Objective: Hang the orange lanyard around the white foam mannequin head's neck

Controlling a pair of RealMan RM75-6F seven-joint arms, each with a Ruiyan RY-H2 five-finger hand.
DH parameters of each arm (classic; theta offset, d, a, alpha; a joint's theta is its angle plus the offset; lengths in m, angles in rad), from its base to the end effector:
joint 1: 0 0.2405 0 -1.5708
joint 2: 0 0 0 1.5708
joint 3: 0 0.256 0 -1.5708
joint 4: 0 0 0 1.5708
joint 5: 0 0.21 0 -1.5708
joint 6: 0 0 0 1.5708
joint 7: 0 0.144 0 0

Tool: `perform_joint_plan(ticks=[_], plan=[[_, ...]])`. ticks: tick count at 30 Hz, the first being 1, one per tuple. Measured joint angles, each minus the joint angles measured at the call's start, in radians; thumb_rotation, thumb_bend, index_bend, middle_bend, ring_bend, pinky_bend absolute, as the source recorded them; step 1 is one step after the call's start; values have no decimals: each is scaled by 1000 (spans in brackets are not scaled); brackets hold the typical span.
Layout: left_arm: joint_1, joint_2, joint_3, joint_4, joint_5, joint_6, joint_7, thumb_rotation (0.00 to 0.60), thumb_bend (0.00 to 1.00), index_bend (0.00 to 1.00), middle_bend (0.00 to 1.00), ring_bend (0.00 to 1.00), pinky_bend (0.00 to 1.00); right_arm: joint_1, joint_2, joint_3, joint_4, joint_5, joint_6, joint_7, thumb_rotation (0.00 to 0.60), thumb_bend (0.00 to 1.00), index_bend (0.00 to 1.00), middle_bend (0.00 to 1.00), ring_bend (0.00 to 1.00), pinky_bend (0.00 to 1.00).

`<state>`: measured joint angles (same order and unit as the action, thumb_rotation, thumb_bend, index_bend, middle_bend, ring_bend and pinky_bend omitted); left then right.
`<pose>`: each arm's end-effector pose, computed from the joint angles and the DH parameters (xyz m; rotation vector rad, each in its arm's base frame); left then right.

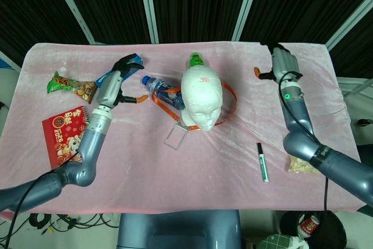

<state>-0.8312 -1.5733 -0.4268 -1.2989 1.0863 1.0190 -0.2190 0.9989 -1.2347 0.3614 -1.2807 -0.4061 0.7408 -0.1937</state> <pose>-0.1086 0.4251 0.0481 -1.3771 -1.2676 -1.5179 -0.1519 -0.4837 0.1507 1.2605 -1.2678 0.9926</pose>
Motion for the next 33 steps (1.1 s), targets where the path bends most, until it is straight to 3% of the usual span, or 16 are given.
perform_joint_plan(ticks=[6,10,17,24,27,33], plan=[[98,126,64,-195,13,67,114,600,163,275,72,0,0,-144,123,-94,-185,-98,127,-16,600,373,239,307,358,334],[175,219,118,-324,18,123,201,600,164,275,72,0,0,-235,174,-161,-273,-164,233,-33,600,419,245,386,437,434],[337,327,266,-464,110,293,324,600,164,275,71,0,0,-378,199,-258,-375,-303,393,-45,600,478,245,482,542,555],[495,374,396,-503,219,449,332,600,164,275,71,0,0,-468,174,-297,-414,-404,507,-22,600,507,292,676,760,726],[552,385,431,-494,246,495,303,600,164,275,70,0,0,-500,163,-309,-455,-449,536,6,600,512,309,719,804,777],[630,400,475,-451,279,534,220,600,164,275,70,0,0,-521,197,-339,-598,-501,433,94,600,518,314,728,815,783]])
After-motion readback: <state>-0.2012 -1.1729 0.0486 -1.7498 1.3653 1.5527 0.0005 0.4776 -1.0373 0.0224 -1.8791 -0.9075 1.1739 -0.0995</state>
